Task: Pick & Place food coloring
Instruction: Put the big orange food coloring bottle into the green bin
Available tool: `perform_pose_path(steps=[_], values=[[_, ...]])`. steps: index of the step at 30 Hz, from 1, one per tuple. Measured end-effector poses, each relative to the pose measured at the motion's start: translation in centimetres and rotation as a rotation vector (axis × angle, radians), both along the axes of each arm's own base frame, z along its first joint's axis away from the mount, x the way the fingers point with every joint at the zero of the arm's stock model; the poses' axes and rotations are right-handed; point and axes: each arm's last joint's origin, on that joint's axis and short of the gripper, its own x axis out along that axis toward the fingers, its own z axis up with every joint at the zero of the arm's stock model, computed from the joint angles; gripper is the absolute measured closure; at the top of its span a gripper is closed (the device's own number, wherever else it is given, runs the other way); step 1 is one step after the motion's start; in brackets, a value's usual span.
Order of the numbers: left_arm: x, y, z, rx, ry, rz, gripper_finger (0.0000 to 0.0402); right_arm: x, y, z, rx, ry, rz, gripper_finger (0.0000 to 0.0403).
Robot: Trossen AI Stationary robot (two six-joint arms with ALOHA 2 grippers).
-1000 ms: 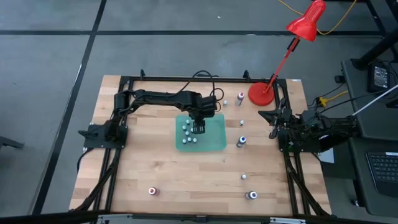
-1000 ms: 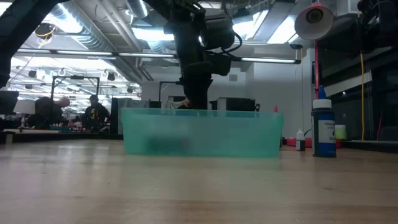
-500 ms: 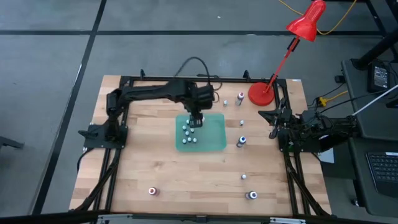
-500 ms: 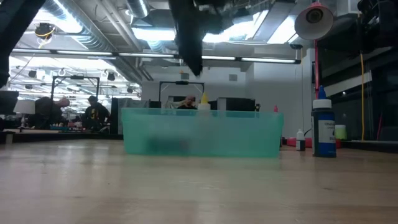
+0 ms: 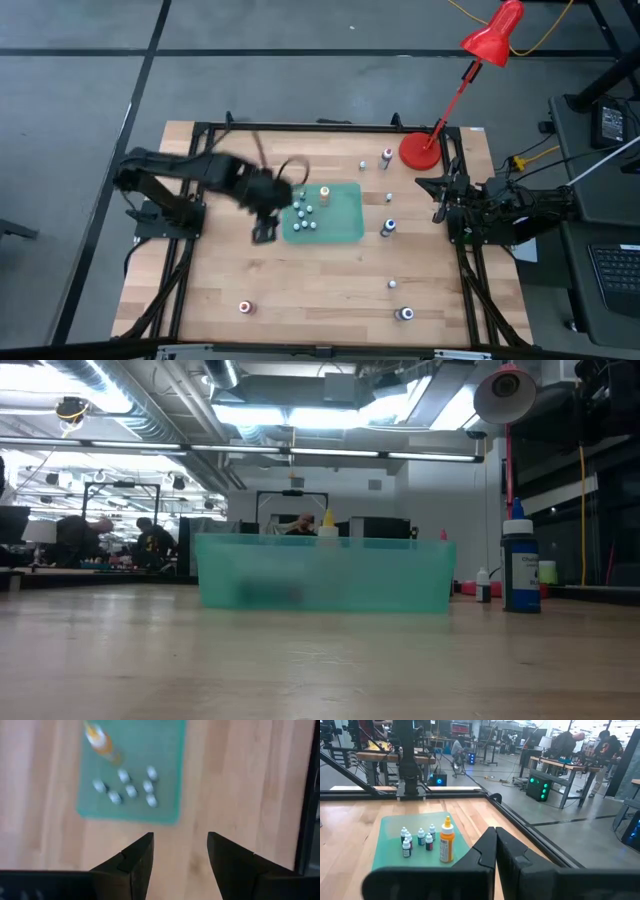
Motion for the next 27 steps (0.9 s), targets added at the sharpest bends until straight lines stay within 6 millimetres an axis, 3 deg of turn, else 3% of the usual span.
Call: perform_pose_path(steps=[9, 15, 21, 27], values=[[-6.3, -8.2, -6.6, -0.085, 0.091, 0.105, 0.0214, 0.0, 0.0, 0.0, 0.000, 0.000, 0.000, 0.0391], [-9.2, -12.1, -8.9, -0.225, 0.066, 0.163, 0.0190, 0.0, 0.0, 0.0, 0.000, 0.001, -0.001, 0.0391], [-10.5, -15.4, -10.4, -0.242, 0.119, 0.096, 0.0156, -0.1, -0.1, 0.0, 0.001, 0.000, -0.052, 0.0391], [-9.5, -18.1, -12.5, -0.238, 0.097, 0.023, 0.0135, -0.1, -0.1, 0.0, 0.002, 0.001, -0.052, 0.0391]])
